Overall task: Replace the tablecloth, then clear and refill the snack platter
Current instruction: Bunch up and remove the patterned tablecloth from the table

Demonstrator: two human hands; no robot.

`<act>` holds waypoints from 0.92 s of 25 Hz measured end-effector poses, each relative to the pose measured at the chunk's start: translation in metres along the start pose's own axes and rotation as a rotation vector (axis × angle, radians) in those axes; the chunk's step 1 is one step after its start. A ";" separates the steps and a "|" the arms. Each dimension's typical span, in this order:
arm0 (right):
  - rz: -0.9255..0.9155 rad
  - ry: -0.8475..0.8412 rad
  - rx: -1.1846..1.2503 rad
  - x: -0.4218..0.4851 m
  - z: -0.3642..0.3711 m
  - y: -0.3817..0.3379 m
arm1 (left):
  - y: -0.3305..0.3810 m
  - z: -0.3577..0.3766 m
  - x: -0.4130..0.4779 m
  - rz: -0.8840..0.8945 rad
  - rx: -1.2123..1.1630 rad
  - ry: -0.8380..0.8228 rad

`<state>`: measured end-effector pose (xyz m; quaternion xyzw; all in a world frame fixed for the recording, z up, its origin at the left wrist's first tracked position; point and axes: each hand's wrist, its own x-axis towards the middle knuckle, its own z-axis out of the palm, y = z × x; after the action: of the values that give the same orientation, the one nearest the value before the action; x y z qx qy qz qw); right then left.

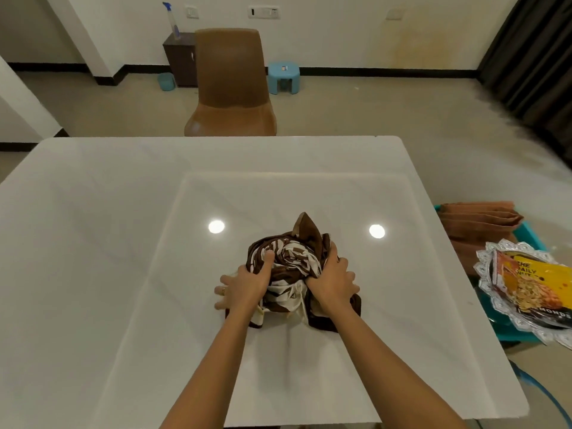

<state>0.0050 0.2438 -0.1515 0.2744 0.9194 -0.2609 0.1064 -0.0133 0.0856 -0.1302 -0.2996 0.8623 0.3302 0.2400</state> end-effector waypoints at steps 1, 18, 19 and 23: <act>0.035 0.020 0.029 -0.003 -0.003 0.009 | 0.008 0.008 -0.008 0.011 -0.009 -0.037; 0.061 0.161 0.676 -0.086 -0.119 0.255 | 0.104 0.236 -0.161 0.209 -0.524 -0.824; 0.100 0.216 0.736 -0.092 -0.134 0.278 | 0.107 0.257 -0.183 0.258 -0.489 -0.861; 0.278 0.430 0.836 -0.112 -0.176 0.363 | 0.113 0.322 -0.268 0.545 -0.408 -0.957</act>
<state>0.2918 0.5469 -0.1179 0.4615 0.6917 -0.5284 -0.1714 0.1685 0.4793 -0.1330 0.0750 0.6229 0.6380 0.4465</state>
